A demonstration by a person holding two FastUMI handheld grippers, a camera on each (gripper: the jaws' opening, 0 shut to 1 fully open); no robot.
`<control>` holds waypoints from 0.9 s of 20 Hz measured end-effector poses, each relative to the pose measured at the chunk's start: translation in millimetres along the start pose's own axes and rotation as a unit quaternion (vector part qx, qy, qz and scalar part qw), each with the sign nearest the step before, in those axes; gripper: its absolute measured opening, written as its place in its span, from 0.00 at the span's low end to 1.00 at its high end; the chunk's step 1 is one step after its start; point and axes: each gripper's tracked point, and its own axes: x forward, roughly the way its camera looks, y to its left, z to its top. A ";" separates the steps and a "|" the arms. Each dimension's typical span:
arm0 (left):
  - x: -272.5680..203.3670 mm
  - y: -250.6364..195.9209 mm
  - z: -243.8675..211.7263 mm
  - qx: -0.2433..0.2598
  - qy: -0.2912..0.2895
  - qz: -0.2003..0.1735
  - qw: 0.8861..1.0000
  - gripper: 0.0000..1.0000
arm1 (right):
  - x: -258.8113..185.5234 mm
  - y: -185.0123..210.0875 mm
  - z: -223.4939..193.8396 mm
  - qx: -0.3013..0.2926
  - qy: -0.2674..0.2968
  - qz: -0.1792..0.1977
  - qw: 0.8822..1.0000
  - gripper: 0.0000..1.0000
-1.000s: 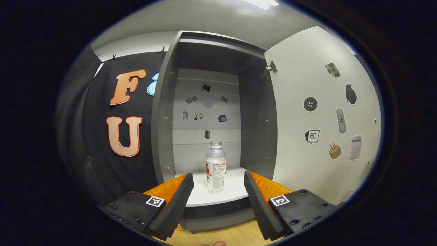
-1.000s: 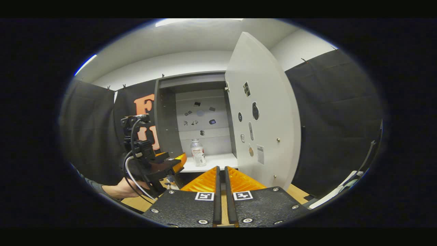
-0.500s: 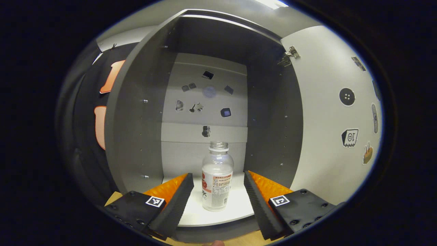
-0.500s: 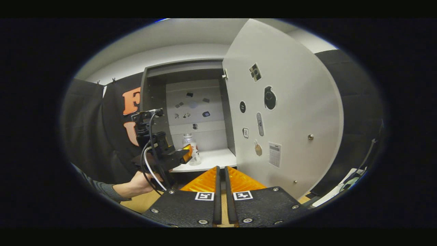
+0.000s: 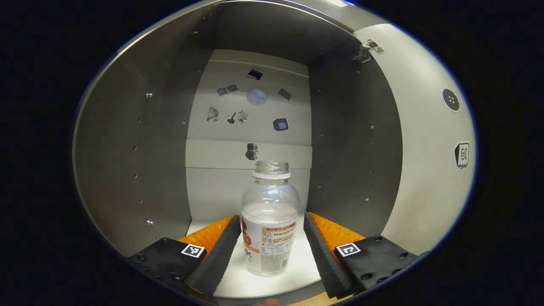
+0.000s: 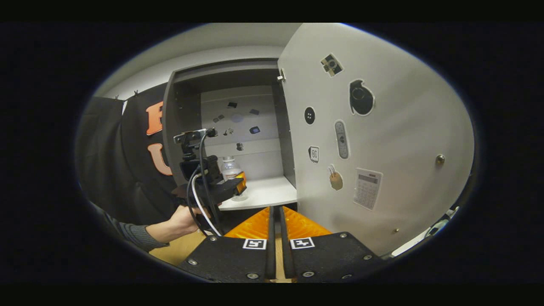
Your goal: Open the cabinet door with the right hand, grasp the bottle in the cabinet with the left hand and place it on the coaster, then close the cabinet door with the right hand.
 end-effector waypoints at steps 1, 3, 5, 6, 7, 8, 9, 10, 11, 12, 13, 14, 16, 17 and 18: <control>3.4 -0.5 -1.8 0.001 0.002 0.000 1.000 0.96 | 1.7 -1.6 -0.4 -0.001 0.001 -0.003 1.000 0.06; 8.0 0.5 -6.5 0.002 0.006 0.003 1.000 0.96 | 2.0 -1.1 -2.2 0.000 0.004 -0.001 1.000 0.06; 6.0 4.6 -5.1 0.005 0.005 0.009 1.000 0.94 | 0.0 -0.9 -5.1 0.005 0.010 -0.001 1.000 0.06; 7.5 4.4 -6.1 0.005 0.006 0.009 1.000 0.85 | -1.1 -1.5 -6.5 0.006 0.010 -0.002 1.000 0.07; 4.2 6.6 -5.8 0.004 0.006 0.012 1.000 0.85 | -0.5 -2.0 -6.5 0.008 0.011 -0.002 1.000 0.06; -0.1 9.2 -3.8 0.001 0.004 0.013 1.000 0.85 | -2.1 -1.2 -7.4 0.012 0.012 0.000 1.000 0.07; -6.4 12.2 0.2 -0.002 -0.001 0.015 1.000 0.85 | -2.5 0.0 -7.5 0.015 0.011 0.002 1.000 0.07; -13.2 13.7 1.5 0.000 -0.004 0.017 1.000 0.84 | -2.8 -0.2 -8.1 0.017 0.011 0.002 1.000 0.07; -22.6 15.9 3.6 0.004 -0.007 0.020 1.000 0.84 | -3.3 -0.1 -9.0 0.018 0.012 0.004 1.000 0.06; -32.7 16.7 6.3 0.006 -0.010 0.021 1.000 0.84 | -5.6 0.7 -9.4 0.019 0.012 0.006 1.000 0.06; -45.1 17.8 6.7 0.007 -0.012 0.023 1.000 0.84 | -9.7 2.2 -10.0 0.020 0.012 0.009 1.000 0.06; -57.6 19.1 8.7 0.007 -0.019 0.025 0.999 0.84 | -13.0 3.0 -10.9 0.022 0.013 0.012 1.000 0.06; -85.4 19.0 8.5 0.018 -0.025 0.028 0.999 0.85 | -18.8 5.0 -12.3 0.025 0.013 0.019 0.999 0.06; -99.6 18.3 9.5 0.020 -0.031 0.027 0.999 0.84 | -20.7 6.7 -12.4 0.026 0.013 0.024 0.999 0.06; -115.5 16.3 8.9 0.022 -0.034 0.026 0.999 0.85 | -23.5 7.8 -14.3 0.026 0.016 0.029 0.999 0.06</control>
